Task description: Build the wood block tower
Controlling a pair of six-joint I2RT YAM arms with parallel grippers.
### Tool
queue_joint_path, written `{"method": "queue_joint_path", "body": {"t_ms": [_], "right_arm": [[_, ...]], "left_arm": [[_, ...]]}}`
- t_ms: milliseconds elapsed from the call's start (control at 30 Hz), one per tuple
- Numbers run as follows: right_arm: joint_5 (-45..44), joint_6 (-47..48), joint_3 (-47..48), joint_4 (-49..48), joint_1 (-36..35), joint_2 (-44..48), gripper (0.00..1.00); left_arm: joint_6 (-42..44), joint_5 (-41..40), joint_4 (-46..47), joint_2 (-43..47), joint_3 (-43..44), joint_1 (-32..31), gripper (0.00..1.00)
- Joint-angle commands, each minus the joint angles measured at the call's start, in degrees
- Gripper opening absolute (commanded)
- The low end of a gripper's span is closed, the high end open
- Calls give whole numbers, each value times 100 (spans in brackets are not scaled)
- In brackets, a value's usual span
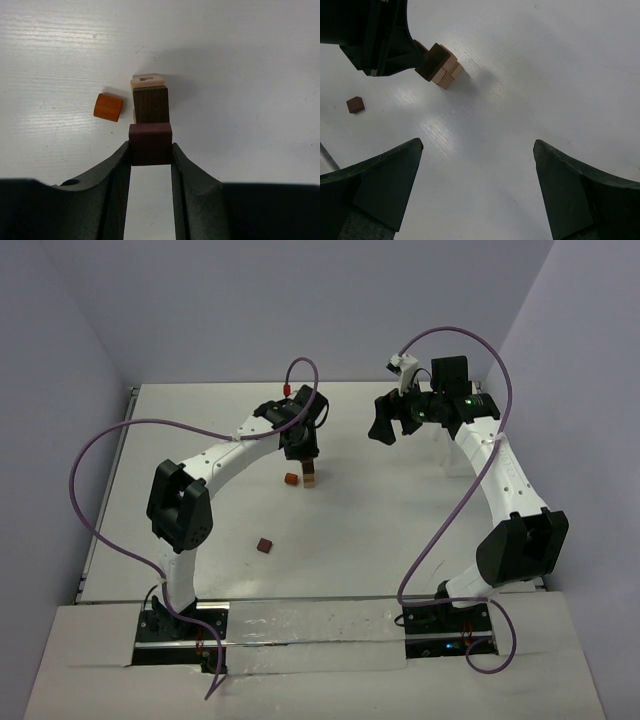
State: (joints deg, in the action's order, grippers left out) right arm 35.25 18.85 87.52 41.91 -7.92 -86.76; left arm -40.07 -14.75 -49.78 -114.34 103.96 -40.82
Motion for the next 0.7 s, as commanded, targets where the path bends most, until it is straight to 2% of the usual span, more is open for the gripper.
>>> {"method": "queue_joint_path", "body": {"t_ms": [0, 667], "right_arm": [[87, -73, 300, 35, 36, -42, 100], [122, -57, 310, 54, 45, -60, 100]], "left_arm": [[-69, 106, 230, 187, 21, 12, 3], [-123, 86, 223, -47, 64, 4, 8]]}}
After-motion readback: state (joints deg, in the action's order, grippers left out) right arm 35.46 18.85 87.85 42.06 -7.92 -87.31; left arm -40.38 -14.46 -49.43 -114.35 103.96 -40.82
